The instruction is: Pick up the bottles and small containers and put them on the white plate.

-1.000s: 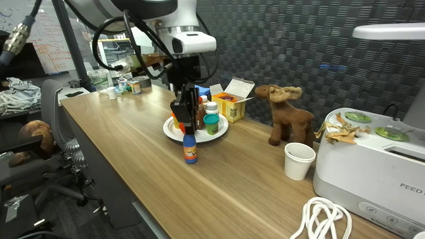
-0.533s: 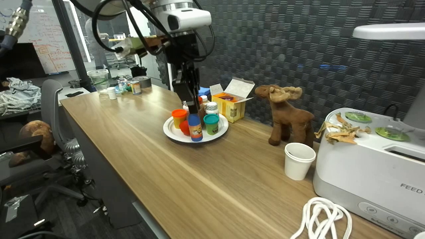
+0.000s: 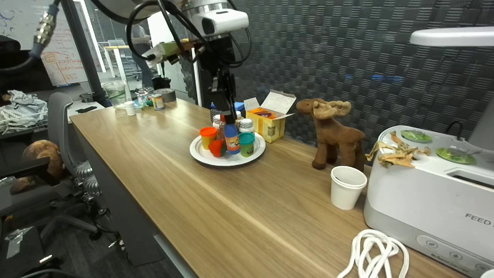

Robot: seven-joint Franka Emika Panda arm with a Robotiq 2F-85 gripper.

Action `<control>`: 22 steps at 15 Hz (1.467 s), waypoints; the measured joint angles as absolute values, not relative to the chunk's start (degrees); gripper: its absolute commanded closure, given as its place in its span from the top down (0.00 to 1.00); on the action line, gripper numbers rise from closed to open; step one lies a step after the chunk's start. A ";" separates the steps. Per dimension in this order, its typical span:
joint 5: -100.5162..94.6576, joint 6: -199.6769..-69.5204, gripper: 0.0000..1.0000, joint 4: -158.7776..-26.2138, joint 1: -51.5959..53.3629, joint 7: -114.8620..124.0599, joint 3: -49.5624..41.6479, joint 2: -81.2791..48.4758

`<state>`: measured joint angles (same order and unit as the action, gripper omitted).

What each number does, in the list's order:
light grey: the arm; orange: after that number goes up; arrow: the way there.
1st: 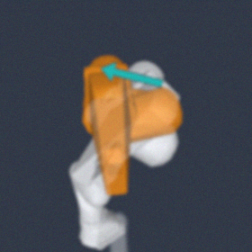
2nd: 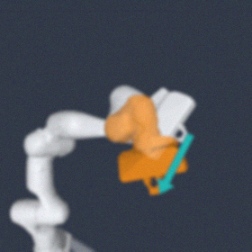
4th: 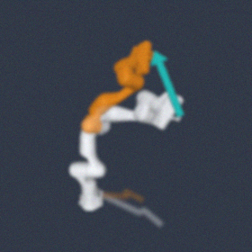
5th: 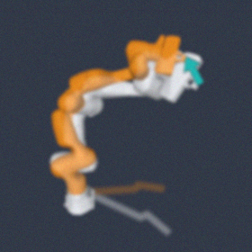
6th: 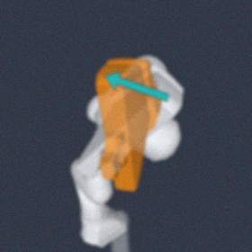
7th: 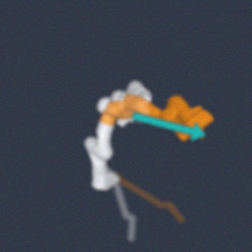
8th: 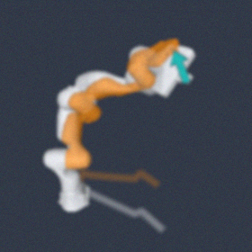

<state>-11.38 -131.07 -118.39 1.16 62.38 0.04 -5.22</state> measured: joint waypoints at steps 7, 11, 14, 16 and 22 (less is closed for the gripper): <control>-8.32 -131.06 0.10 -114.95 2.80 61.05 0.34 -10.29; -8.32 -130.85 0.10 -114.21 3.85 61.05 0.34 -11.61; -8.45 -130.37 0.10 -114.17 4.52 61.05 0.34 -12.02; -8.80 -129.78 0.45 -114.17 4.88 61.09 0.33 -12.03; -9.86 -128.77 0.82 -114.18 5.48 61.44 0.26 -11.78</control>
<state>-9.86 -128.77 -114.18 5.48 61.44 0.26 -11.78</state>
